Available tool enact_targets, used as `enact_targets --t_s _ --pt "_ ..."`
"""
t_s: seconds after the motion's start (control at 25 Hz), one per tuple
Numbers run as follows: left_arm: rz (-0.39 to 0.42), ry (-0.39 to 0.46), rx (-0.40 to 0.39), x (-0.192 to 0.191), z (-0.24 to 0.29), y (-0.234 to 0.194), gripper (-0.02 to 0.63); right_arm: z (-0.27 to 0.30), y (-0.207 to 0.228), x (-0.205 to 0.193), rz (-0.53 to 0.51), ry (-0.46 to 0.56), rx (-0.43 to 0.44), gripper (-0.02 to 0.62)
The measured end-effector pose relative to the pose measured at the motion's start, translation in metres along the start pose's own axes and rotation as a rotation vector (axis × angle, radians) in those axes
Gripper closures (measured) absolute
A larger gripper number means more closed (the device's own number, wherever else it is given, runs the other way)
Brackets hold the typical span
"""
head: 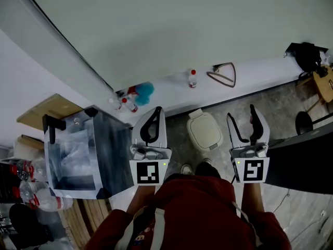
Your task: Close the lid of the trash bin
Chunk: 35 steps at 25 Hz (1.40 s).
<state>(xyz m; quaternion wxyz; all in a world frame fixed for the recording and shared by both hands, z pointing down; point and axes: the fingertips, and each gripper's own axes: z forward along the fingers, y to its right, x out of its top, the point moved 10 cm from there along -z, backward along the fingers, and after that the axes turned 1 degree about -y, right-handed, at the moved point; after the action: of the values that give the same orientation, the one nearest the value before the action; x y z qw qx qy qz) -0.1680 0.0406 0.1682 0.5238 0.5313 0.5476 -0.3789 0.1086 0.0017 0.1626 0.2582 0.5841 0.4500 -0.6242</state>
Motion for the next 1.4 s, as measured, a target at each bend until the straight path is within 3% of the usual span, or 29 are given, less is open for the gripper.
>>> enact_targets --t_s 0.2,0.48,0.76,1.0,1.4 --pt "0.048 0.056 0.017 0.014 -0.005 -0.011 0.609 -0.007 0.004 0.022 -0.025 0.088 -0.104 0.319" --pt "0.043 0.061 0.015 0.012 -0.002 -0.016 0.609 -0.002 0.002 0.022 -0.022 0.083 -0.102 0.347" --pt "0.022 0.042 0.010 0.003 0.006 -0.011 0.609 0.000 0.004 0.016 -0.022 0.058 -0.081 0.502" --pt "0.011 0.027 0.002 0.000 0.008 -0.010 0.609 0.004 0.002 0.016 -0.009 0.043 -0.053 0.595" --pt "0.012 0.010 -0.004 -0.006 0.007 -0.014 0.609 0.006 -0.001 0.008 0.009 -0.002 -0.026 0.595"
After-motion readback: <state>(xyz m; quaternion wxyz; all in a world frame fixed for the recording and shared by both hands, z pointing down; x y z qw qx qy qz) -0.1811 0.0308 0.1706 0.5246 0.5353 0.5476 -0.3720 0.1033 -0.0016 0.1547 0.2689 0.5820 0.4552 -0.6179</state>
